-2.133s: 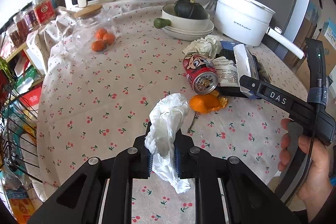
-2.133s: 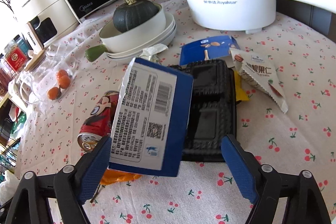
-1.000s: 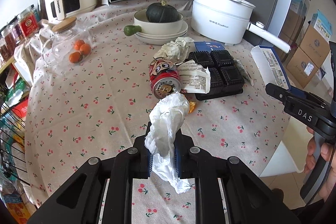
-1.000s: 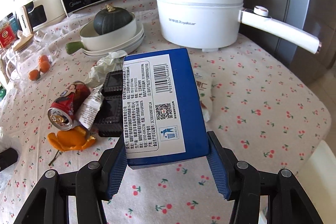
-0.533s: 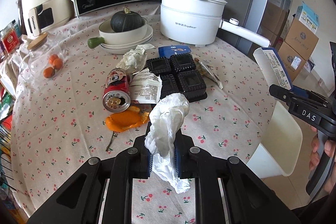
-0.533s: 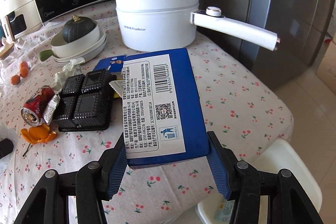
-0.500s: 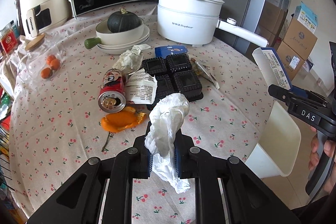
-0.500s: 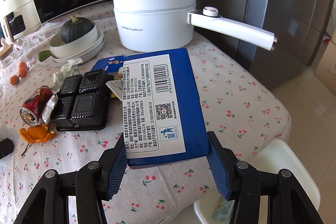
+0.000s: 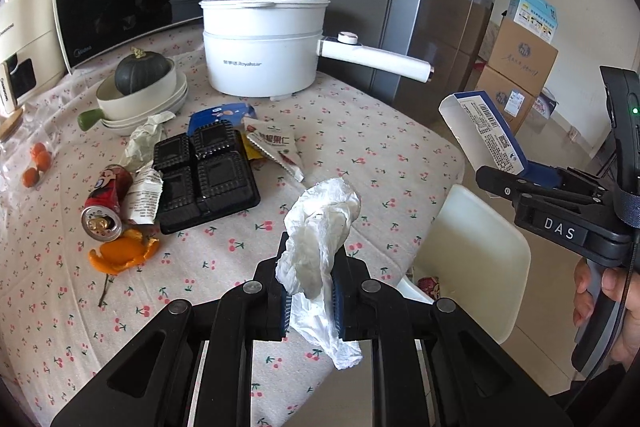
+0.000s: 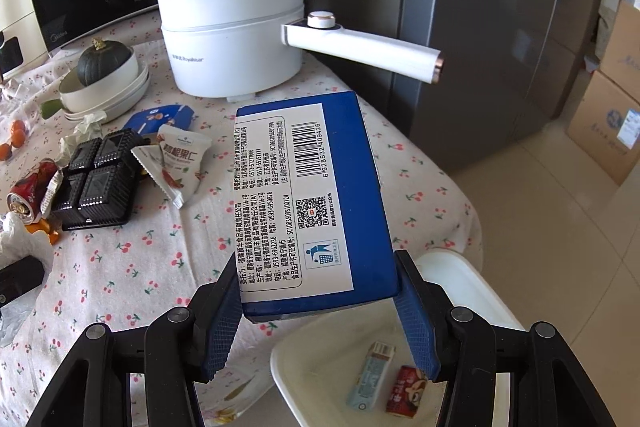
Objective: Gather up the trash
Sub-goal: 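Carry the tissue and blue box to the white bin and release both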
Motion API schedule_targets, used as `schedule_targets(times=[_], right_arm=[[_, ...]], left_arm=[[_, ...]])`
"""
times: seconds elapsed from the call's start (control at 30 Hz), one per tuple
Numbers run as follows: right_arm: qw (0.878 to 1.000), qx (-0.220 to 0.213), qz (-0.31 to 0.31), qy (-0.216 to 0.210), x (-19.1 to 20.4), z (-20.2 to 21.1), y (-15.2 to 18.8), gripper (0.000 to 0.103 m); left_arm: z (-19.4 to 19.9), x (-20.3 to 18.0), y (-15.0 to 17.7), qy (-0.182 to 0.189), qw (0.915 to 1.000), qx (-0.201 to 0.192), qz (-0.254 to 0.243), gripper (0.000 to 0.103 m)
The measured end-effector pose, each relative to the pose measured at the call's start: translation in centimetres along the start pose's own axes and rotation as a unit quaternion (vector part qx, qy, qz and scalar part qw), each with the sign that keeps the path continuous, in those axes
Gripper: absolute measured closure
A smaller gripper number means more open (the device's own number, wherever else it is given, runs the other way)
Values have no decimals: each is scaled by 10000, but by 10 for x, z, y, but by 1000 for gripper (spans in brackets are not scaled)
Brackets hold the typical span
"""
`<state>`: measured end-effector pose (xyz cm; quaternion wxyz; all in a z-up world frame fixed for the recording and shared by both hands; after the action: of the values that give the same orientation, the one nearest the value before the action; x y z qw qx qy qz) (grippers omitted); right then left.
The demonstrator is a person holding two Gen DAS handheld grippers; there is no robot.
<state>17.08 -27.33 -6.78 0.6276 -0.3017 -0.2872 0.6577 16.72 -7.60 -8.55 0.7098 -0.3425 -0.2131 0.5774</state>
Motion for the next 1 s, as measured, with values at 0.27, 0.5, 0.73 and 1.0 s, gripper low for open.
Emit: schedule_targets(times=[0.27, 0.5, 0.73, 1.0], right_arm=[[9992, 102, -225, 314, -57, 15, 21, 42], [9973, 290, -402, 542, -99, 24, 44, 42], [9952, 468, -500, 692, -126, 26, 57, 42], [9934, 661, -596, 729, -140, 23, 66, 42]], left_arm=[[-18, -60, 9, 418, 9984, 111, -366, 86], [-33, -109, 18, 758, 9946, 202, -682, 86], [-54, -139, 30, 965, 9904, 295, -942, 86], [-74, -142, 38, 536, 9932, 241, -1008, 14]])
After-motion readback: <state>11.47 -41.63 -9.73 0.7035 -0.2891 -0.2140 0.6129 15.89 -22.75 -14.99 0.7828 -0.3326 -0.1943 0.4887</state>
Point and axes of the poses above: each gripper's, at about its wrist camera, not at the fingertips, and z roughly against the way its jaws point, x to its left, y to its underside, the point moved 3 cm from there along -z, roughly the way its jaws point, and after that the axes turned 5 degrees about -x, right-handed, at the moved point
